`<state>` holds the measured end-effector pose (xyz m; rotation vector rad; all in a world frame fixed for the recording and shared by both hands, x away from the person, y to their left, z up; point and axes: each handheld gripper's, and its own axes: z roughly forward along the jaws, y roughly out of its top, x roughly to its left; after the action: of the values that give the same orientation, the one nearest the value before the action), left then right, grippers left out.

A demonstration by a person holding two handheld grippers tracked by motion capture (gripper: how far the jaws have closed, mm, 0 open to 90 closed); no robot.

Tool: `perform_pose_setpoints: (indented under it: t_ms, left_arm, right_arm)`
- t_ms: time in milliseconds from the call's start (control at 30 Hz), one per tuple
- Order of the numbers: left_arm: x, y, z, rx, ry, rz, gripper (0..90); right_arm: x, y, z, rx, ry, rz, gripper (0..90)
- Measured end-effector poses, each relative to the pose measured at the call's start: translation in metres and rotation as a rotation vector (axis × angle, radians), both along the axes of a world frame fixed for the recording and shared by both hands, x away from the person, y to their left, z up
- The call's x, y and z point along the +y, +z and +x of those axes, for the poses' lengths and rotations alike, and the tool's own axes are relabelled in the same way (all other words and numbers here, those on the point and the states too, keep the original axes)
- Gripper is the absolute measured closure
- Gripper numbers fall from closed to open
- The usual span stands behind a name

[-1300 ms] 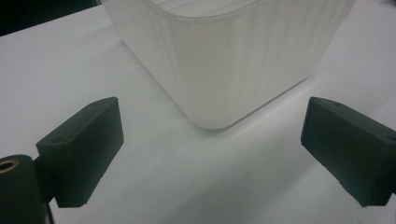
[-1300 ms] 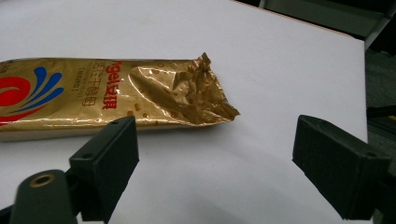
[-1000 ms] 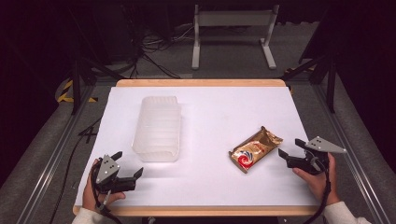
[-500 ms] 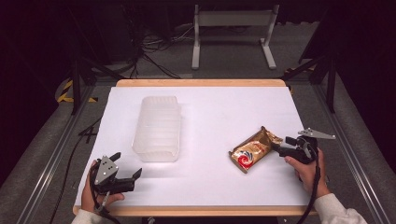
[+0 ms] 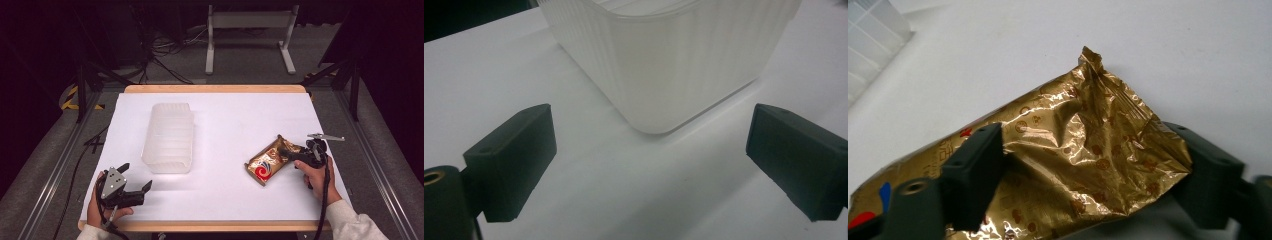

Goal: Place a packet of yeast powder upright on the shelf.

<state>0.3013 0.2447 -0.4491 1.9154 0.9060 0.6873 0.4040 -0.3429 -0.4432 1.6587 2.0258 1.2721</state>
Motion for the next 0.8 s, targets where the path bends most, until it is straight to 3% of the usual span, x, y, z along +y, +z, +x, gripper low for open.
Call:
perform_pose_setpoints:
  t_ms: [133,200,233,333,467,500,633,800]
  left_arm:
    - [0.000,-0.001,0.000,0.008,-0.001,-0.004,6.8]
    - [-0.001,-0.001,0.001,0.005,-0.003,0.002,6.8]
    - [-0.001,-0.001,0.001,0.006,-0.005,0.002,6.8]
    - [-0.001,-0.001,0.001,0.007,-0.004,0.000,6.8]
    - [-0.001,-0.001,0.001,0.007,-0.005,0.001,6.8]
    - [-0.001,-0.001,0.002,0.006,-0.005,0.000,6.8]
    - [0.000,-0.001,0.001,0.008,-0.004,-0.003,6.8]
    - [0.000,0.000,0.001,0.005,0.002,-0.008,6.8]
  right_arm:
    - [-0.001,-0.001,0.006,0.012,-0.005,0.039,37.3]
    - [-0.004,-0.002,0.009,0.025,-0.010,0.054,53.9]
    - [-0.004,-0.003,0.010,0.039,-0.001,0.089,57.3]
    - [-0.003,-0.002,0.012,0.043,0.006,0.081,61.6]
    - [-0.010,-0.004,0.012,0.049,-0.008,0.119,81.1]
    - [-0.010,-0.003,0.011,0.037,-0.009,0.103,86.0]
    - [-0.007,-0.001,0.008,0.008,0.001,0.069,87.6]
    - [-0.007,0.004,0.005,-0.031,0.012,0.062,88.3]
